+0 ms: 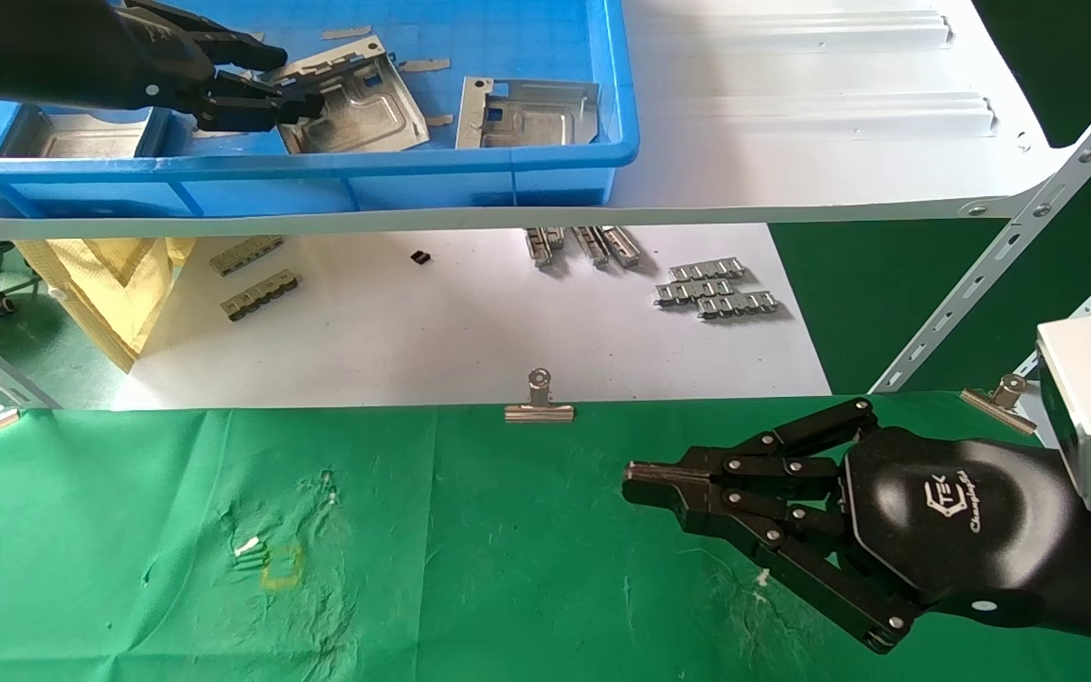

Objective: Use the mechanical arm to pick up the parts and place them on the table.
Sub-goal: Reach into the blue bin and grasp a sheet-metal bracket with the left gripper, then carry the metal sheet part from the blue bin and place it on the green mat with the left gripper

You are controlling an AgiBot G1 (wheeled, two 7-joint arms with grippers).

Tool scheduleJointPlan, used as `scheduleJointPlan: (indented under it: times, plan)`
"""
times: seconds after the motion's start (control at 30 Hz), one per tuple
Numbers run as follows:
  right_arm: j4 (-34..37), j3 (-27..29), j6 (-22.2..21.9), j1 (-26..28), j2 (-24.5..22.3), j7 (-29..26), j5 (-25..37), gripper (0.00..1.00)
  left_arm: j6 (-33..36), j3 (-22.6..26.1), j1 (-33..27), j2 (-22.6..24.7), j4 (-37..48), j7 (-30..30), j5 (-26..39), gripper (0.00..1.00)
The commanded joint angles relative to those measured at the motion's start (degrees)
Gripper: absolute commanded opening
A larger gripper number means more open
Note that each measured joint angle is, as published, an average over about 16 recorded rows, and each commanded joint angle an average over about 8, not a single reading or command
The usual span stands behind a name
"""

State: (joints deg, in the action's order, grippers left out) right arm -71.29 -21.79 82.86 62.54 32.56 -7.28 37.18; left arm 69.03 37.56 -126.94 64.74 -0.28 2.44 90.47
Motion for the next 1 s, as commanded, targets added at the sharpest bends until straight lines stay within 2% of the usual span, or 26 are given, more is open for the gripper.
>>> scheduleJointPlan:
  times: [0.03,0.07,0.27,0.33,0.77,1.0]
  plan:
    - [0.0,0.0,0.0,0.0,0.0,0.0,0.0,0.03,0.2,0.0,0.0,0.0,0.1,0.0,-0.1,0.0]
    - [0.0,0.0,0.0,0.0,0.0,0.0,0.0,0.1,0.3,-0.1,0.1,-0.1,0.1,0.0,-0.1,0.0]
    - [0.0,0.0,0.0,0.0,0.0,0.0,0.0,0.85,0.8,-0.3,0.2,-0.5,0.2,0.2,-0.5,0.0]
    - [0.0,0.0,0.0,0.0,0.0,0.0,0.0,1.0,1.0,-0.4,0.2,-0.7,0.3,0.3,-0.6,0.0]
    - [0.0,0.0,0.0,0.0,0.0,0.0,0.0,1.0,3.5,-2.2,-1.0,-3.3,-0.4,1.7,-3.1,0.0]
    - [0.0,0.0,0.0,0.0,0.0,0.0,0.0,1.0,11.1,-4.2,-2.2,-5.4,-2.5,5.7,-6.2,0.0]
